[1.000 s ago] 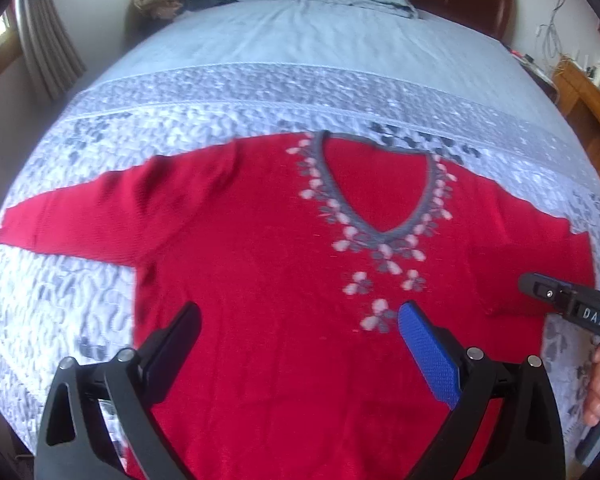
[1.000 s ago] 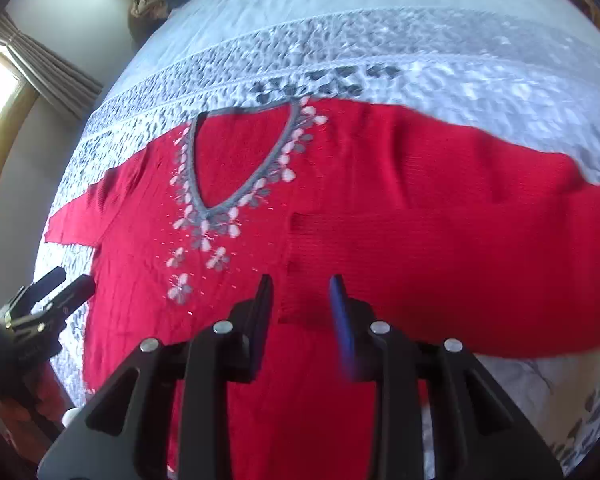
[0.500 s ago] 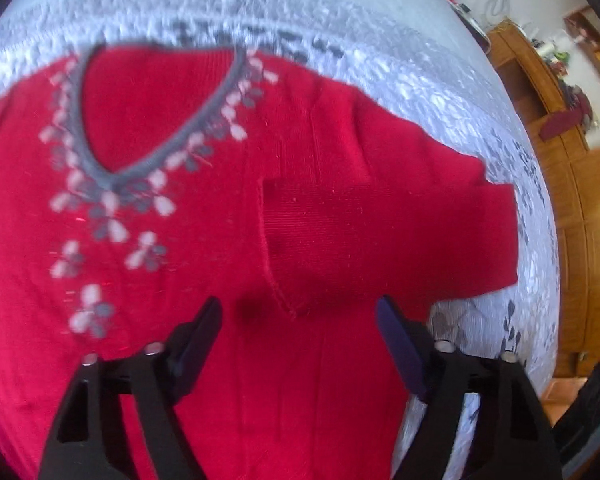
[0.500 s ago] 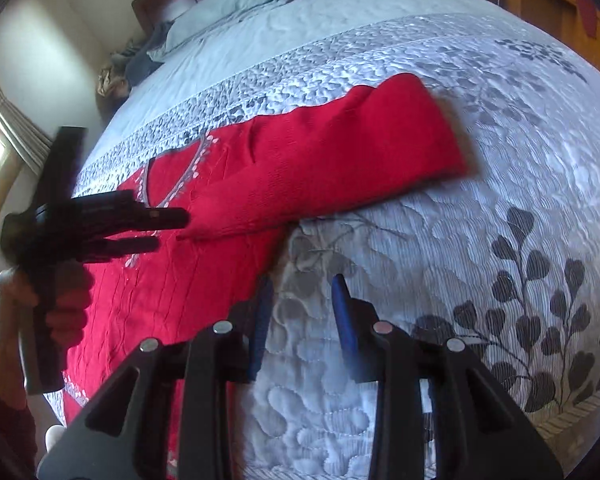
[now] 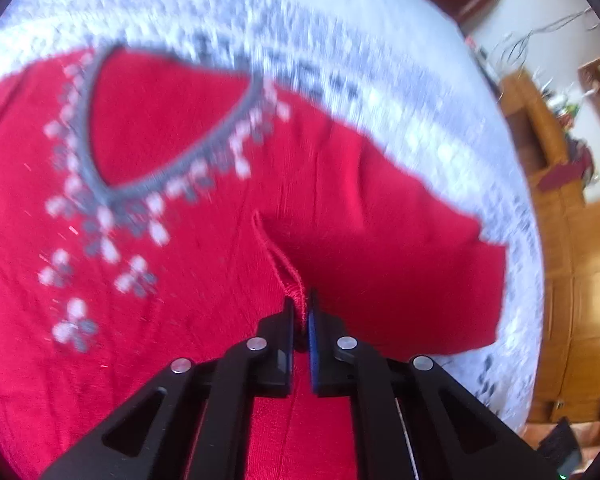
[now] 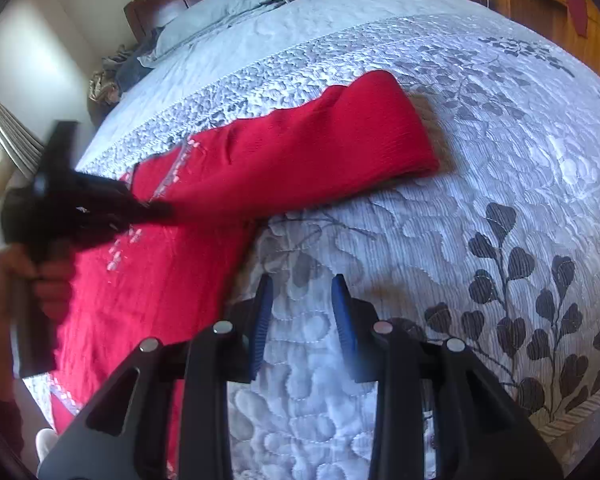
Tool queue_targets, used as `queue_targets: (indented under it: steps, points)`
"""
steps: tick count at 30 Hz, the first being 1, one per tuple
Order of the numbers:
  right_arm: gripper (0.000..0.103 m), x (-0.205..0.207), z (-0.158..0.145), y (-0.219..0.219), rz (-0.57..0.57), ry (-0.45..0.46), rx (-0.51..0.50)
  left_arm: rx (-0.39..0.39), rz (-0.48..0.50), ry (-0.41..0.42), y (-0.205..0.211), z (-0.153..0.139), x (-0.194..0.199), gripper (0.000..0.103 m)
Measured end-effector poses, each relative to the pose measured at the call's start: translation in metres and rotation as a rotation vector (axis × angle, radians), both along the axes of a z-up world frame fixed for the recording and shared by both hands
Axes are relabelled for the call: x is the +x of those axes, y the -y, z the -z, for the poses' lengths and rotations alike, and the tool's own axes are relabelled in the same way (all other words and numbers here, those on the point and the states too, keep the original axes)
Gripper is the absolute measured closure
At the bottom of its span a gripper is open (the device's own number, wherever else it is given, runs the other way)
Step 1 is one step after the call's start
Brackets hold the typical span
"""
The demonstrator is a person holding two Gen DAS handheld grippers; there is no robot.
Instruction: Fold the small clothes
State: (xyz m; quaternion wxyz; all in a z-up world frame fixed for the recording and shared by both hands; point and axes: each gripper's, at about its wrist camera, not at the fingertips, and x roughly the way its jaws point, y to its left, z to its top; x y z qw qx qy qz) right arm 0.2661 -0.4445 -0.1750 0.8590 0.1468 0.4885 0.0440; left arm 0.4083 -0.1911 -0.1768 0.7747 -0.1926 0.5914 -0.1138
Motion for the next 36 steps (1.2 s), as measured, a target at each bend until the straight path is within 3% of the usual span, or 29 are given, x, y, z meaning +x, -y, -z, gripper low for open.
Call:
queue_targets:
  steps: [6,11,16,20,25,29,31,35,36]
  points:
    - [0.072,0.002,0.009,0.009,0.031,-0.015,0.008,0.075,-0.056,0.192,-0.062,-0.063,0.002,0.098]
    - [0.072,0.004,0.011,0.0,0.008,-0.027,0.017,0.237,-0.162,0.273,-0.146,-0.082,0.013,0.098]
    - [0.072,0.026,0.007,-0.009,-0.015,-0.061,0.06,0.299,-0.222,0.232,-0.209,-0.054,0.021,0.098]
    - [0.061,0.073,0.006,-0.024,-0.037,-0.14,0.113,0.279,-0.215,0.205,-0.216,-0.029,0.025,0.098]
    - [0.058,0.132,0.028,-0.037,-0.026,-0.282,0.172,0.298,-0.199,0.181,-0.216,-0.008,0.021,0.098]
    - [0.072,0.143,0.04,-0.045,-0.013,-0.345,0.067,0.348,-0.202,0.113,-0.222,0.011,0.024,0.096]
    - [0.072,0.141,0.039,-0.056,-0.035,-0.335,-0.018,0.368,-0.212,0.075,-0.226,0.024,0.025,0.092]
    - [0.069,0.137,0.032,-0.075,-0.06,-0.304,-0.142,0.345,-0.195,0.094,-0.23,0.025,0.02,0.089]
    - [0.067,0.133,0.026,-0.076,-0.048,-0.297,-0.143,0.337,-0.195,0.092,-0.232,0.022,0.018,0.079]
